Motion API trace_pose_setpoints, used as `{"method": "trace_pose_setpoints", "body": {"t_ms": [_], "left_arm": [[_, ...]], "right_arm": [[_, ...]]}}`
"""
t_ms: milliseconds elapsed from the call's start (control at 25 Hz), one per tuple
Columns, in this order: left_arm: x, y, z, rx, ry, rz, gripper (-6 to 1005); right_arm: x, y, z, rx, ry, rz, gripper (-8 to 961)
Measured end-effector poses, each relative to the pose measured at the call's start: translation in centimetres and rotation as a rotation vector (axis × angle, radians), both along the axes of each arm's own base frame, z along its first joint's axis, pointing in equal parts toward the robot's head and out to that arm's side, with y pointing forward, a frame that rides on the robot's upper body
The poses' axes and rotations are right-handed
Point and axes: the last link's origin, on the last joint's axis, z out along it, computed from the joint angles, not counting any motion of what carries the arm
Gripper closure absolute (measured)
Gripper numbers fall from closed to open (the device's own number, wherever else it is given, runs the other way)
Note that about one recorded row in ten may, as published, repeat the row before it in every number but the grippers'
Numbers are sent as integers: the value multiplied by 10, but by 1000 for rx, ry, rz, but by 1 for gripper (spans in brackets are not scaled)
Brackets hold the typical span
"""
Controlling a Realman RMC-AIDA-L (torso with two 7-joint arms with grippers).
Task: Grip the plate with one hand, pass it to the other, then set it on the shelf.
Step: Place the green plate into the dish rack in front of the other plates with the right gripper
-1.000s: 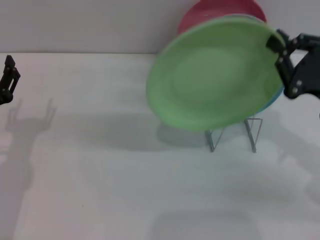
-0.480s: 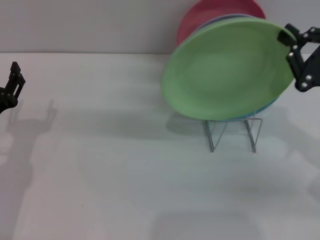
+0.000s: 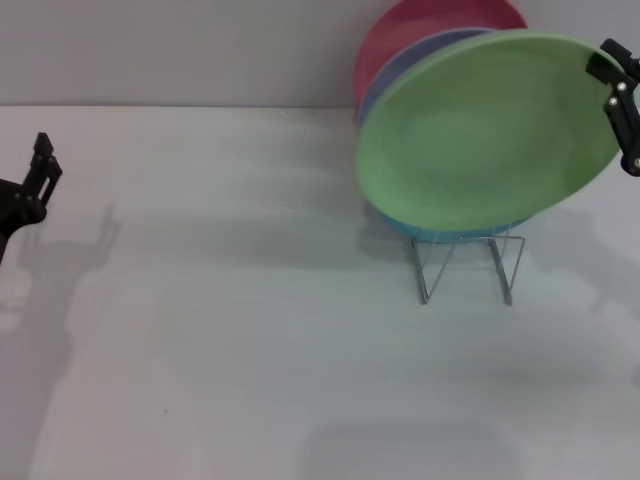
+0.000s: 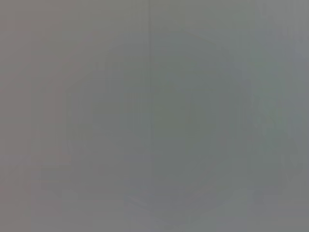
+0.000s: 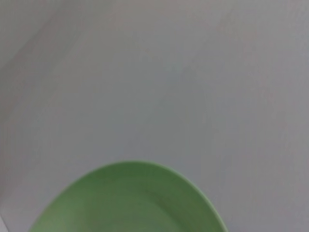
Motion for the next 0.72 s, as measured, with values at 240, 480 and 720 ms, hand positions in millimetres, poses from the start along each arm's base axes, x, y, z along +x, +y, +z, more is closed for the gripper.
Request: {"method": "trace_pose_setpoints", "body": {"t_ms": [240, 480, 720], "left_arm": [[-2, -3, -3, -15, 6, 2, 210], [-4, -5, -6, -26, 10, 11, 210], [-5, -6, -6, -29, -2, 13, 210]], "right_arm": [[7, 0, 6, 28, -34, -15, 917], [8, 1, 9, 43, -45, -17, 917], [12, 1, 7, 42, -43, -34, 917]]}}
